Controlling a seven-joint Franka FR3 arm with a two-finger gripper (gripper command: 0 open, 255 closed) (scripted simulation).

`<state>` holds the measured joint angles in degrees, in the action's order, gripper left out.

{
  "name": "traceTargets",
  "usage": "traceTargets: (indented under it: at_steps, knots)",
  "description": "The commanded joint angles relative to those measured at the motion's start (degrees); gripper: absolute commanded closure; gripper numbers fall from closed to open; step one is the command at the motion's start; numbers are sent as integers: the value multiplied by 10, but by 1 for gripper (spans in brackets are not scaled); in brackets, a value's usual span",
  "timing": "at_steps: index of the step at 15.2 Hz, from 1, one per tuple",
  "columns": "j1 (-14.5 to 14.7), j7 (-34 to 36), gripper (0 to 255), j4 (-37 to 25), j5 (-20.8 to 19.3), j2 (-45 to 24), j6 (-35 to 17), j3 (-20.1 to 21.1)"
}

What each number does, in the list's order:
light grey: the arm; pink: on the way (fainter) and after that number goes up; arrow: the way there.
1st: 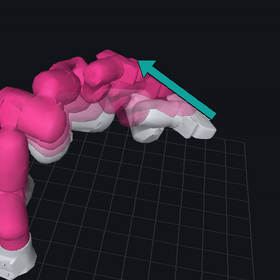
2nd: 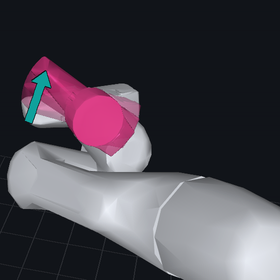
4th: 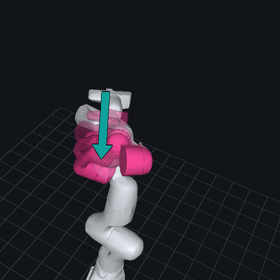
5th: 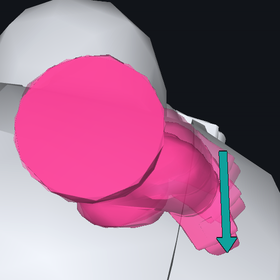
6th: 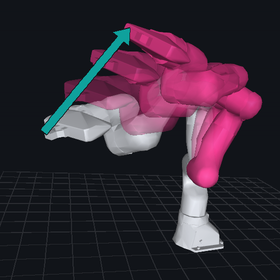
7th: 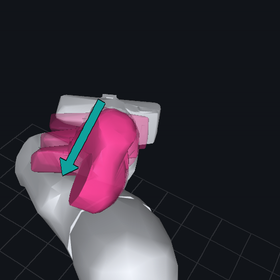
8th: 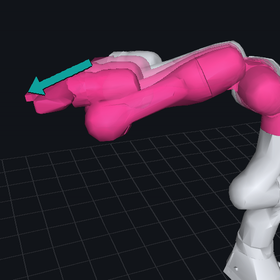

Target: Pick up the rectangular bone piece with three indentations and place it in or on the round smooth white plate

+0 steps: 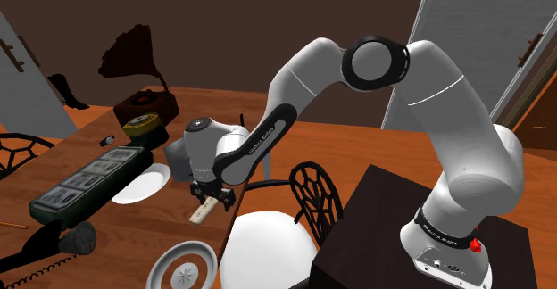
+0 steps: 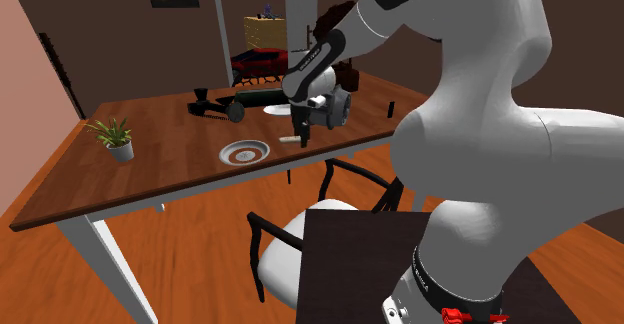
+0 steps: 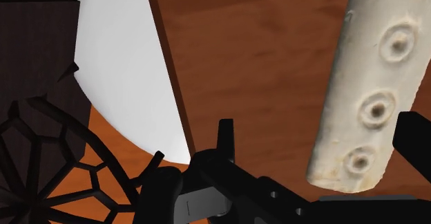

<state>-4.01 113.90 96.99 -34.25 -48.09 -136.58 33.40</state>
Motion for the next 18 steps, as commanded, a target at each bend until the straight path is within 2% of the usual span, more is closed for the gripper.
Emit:
traceTargets:
  at_steps: [1, 6, 7, 18]
  knots:
    - [1, 0, 0, -1, -1, -3, 0, -1]
    - [1, 0, 0, -1, -1, -3, 0, -1]
    - [2, 0, 255, -2, -1, -4, 0, -2]
    - [-4, -2, 255, 2, 5, 8, 8, 5]
